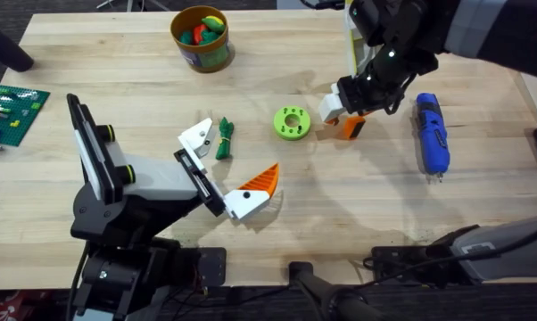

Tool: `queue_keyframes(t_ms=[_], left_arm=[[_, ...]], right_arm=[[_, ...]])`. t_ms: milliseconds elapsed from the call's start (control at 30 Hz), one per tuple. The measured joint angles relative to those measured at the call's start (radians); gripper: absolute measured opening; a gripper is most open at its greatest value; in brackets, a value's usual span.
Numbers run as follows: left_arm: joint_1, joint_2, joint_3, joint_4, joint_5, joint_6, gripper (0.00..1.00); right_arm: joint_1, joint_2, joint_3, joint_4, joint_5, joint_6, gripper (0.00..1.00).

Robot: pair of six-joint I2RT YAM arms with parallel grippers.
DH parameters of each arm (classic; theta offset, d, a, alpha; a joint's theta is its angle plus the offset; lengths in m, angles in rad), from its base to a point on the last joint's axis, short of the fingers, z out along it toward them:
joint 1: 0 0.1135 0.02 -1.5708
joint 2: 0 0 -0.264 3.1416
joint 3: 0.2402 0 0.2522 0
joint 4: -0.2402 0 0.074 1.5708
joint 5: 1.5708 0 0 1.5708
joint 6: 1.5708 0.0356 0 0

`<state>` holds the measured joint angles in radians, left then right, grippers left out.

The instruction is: Pick up the gripper from the table and insert it into the empty holder that is missing its gripper. Then pick up a screw, insert it into the mounting hole, and use the screwdriver to tighten it. Finally, clean up the table by picking up the vegetable and placing it into the bucket.

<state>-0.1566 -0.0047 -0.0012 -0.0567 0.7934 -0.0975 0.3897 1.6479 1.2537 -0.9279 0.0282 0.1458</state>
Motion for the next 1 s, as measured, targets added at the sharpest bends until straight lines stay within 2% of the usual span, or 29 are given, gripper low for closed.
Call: queue_keyframes(t_ms=[300,500,867,1000], left_arm=[[-0.001,0.005,0.006,-0.003,-0.003,-0.002,0.984],[-0.001,0.005,0.006,-0.003,-0.004,-0.002,0.984],[-0.001,0.005,0.006,-0.003,-0.004,-0.001,0.984],[-0.001,0.005,0.006,-0.003,-0.004,-0.001,0.984]], right_arm=[[0.0,0.004,0.0,0.06,0.003,-0.017,0.683],[-0.001,0.003,0.021,-0.005,0.043,-0.035,0.683],[-0.009,-0.004,0.224,-0.193,0.065,-0.039,0.683],[-0.018,-0.027,0.255,-0.26,0.065,-0.009,0.683]])
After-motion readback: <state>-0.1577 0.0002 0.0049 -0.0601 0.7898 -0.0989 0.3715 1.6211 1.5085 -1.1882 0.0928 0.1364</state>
